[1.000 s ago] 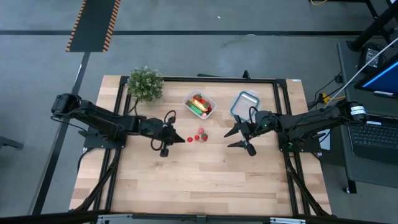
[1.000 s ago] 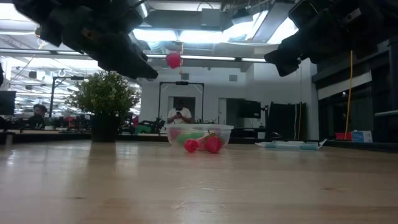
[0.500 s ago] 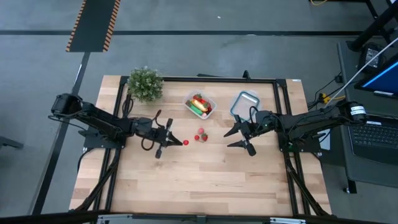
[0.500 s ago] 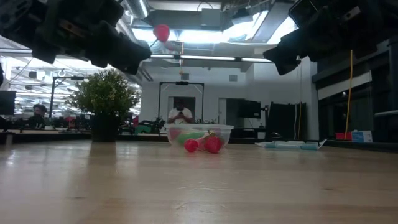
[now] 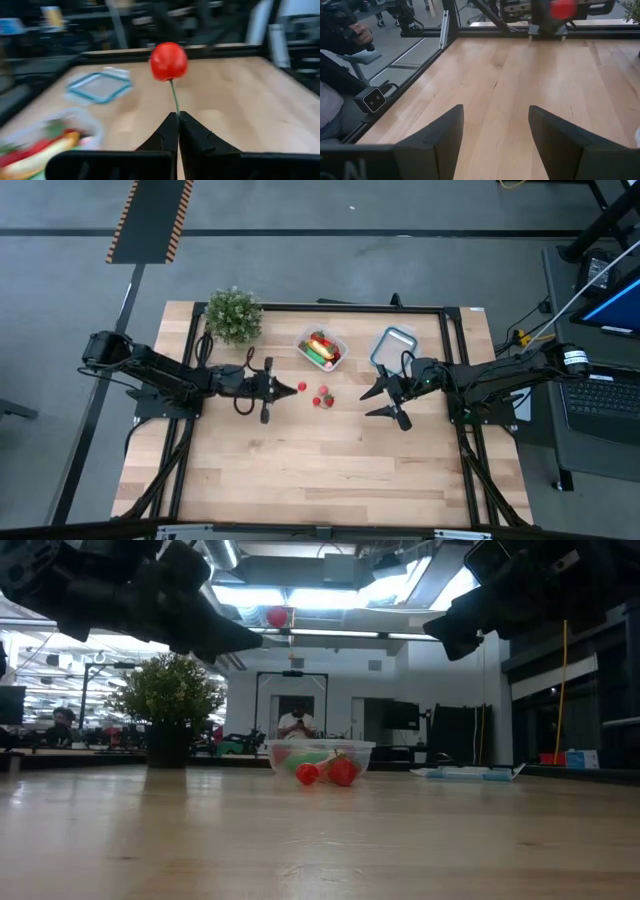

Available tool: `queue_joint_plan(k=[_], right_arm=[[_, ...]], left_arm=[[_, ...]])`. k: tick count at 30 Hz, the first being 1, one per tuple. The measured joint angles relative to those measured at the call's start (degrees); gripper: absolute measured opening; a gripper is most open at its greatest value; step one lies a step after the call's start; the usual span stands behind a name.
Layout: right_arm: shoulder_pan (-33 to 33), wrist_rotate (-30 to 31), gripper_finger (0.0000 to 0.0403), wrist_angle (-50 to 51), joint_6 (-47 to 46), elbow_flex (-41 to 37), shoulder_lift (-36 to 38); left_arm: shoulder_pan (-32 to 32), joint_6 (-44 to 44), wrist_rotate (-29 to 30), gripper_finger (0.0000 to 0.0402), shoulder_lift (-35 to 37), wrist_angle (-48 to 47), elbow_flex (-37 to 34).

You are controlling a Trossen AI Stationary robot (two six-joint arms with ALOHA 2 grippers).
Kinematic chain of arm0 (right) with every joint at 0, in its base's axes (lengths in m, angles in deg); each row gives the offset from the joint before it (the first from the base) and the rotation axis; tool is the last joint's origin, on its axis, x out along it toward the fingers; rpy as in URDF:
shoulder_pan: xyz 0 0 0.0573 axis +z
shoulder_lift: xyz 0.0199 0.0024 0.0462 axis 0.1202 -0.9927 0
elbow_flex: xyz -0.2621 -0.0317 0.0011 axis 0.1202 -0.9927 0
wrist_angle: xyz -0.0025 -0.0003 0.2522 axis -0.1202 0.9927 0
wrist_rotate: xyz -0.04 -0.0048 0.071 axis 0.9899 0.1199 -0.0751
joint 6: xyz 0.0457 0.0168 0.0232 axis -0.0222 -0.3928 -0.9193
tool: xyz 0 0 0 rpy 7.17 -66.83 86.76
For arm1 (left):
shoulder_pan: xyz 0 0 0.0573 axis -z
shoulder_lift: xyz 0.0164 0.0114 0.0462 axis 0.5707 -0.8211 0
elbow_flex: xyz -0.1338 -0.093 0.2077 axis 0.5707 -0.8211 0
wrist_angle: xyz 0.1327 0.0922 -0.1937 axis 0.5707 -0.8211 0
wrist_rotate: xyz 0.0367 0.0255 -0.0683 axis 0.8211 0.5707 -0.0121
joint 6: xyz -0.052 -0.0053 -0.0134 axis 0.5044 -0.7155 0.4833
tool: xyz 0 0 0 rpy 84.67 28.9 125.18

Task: Pick and placing Produce into tupperware

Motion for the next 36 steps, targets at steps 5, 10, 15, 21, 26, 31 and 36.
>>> queue_joint_plan(k=[5,10,15,21,26,31,36], right_arm=[[0.0,0.0,0.0225,0.0,0.0,0.0,0.0],[0.0,0.0,0.0225,0.0,0.0,0.0,0.0],[0.0,0.0,0.0225,0.0,0.0,0.0,0.0],[0.0,0.0,0.0225,0.1,0.0,0.0,0.0],[0.0,0.0,0.0225,0.1,0.0,0.0,0.0],[0.0,0.0,0.0225,0.2,0.0,0.0,0.0],[0.0,0.0,0.0225,1.0,0.0,0.0,0.0]], left_arm=[[0.0,-0.1,5.1,0.0000,0.0,1.2,0.0],[0.0,-0.5,12.9,0.0000,0.0,1.2,0.0],[0.0,0.0,17.9,0.0000,-0.5,1.2,0.0],[-2.1,1.5,18.4,0.0000,-4.7,0.9,1.1],[-6.7,0.1,14.4,0.0000,-9.4,0.5,5.3],[-12.1,0.1,7.6,0.0000,-14.4,-4.9,11.1],[-16.5,-0.1,6.8,0.0000,-17.5,-15.4,17.7]])
